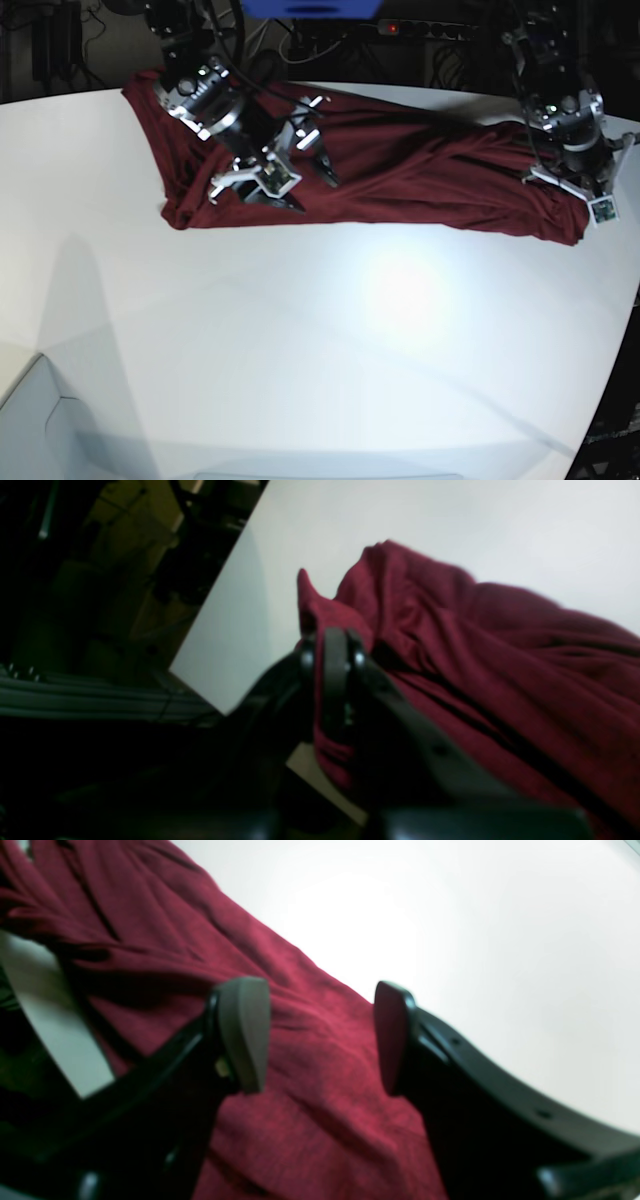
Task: Layout the t-shirt on the table in an organized manner, then fold the t-shirt properly
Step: 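Press and tuck the folded shirt with both grippers near its middle, then grasp the shirt ends with both grippers, left gripper at the bundled end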
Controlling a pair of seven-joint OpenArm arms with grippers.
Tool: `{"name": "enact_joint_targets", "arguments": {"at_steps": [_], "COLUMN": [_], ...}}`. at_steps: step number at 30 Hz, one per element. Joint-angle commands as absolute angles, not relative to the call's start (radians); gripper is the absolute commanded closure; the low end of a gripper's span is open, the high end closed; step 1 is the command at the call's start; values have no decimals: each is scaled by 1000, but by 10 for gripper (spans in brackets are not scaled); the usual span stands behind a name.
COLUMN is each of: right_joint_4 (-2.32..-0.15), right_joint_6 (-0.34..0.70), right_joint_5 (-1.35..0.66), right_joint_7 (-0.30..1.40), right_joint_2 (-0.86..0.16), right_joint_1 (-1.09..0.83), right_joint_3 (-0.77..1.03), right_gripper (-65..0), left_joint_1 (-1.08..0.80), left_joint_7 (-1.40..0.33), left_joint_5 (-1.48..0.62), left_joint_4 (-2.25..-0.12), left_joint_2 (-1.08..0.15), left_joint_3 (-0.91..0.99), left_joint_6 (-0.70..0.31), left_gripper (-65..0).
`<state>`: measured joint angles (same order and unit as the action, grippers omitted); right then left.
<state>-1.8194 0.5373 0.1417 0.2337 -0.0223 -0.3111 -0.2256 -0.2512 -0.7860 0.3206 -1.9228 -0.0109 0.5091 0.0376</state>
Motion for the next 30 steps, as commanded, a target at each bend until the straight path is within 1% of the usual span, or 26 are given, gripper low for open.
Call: {"name": "enact_joint_targets", "arguments": {"at_steps": [1, 12, 17, 19, 22, 24, 27, 30], "right_joint_4": [-1836, -1839, -1839, -1840, -1840, -1840, -1840, -1840], "right_joint_6": [539, 539, 539, 539, 539, 539, 539, 539], "right_joint_5": [125, 125, 125, 125, 125, 125, 125, 125], "right_joint_7": [205, 205, 205, 205, 205, 205, 205, 205], "right_joint_2": [-21, -22, -25, -25, -25, -25, -25, -24], "right_joint_1": [-308, -308, -308, -308, -308, -308, -308, -308], "right_joint_3": [-226, -220, -219, -219, -219, -219, -219, -219], "right_gripper": [-335, -335, -335, -335, -335, -335, -335, -335], "left_joint_1": [-225, -42, -5, 10, 27, 30, 44, 50], "left_joint_7": [-760, -754, -750, -753, -751, -750, -750, -750], "left_joint_5": [351, 464, 464, 466, 469, 467, 466, 470], "left_joint_4": [-1920, -1630, -1593, -1592, -1592, -1590, -1570, -1491], "left_joint_2": [-21, -39, -59, -59, -67, -73, -73, -77], "left_joint_3": [510, 516, 516, 516, 516, 516, 513, 512], "left_joint_6": [45, 44, 44, 44, 44, 44, 44, 44], "left_gripper": [-1, -6, -6, -26, -89, -119, -129, -129]}}
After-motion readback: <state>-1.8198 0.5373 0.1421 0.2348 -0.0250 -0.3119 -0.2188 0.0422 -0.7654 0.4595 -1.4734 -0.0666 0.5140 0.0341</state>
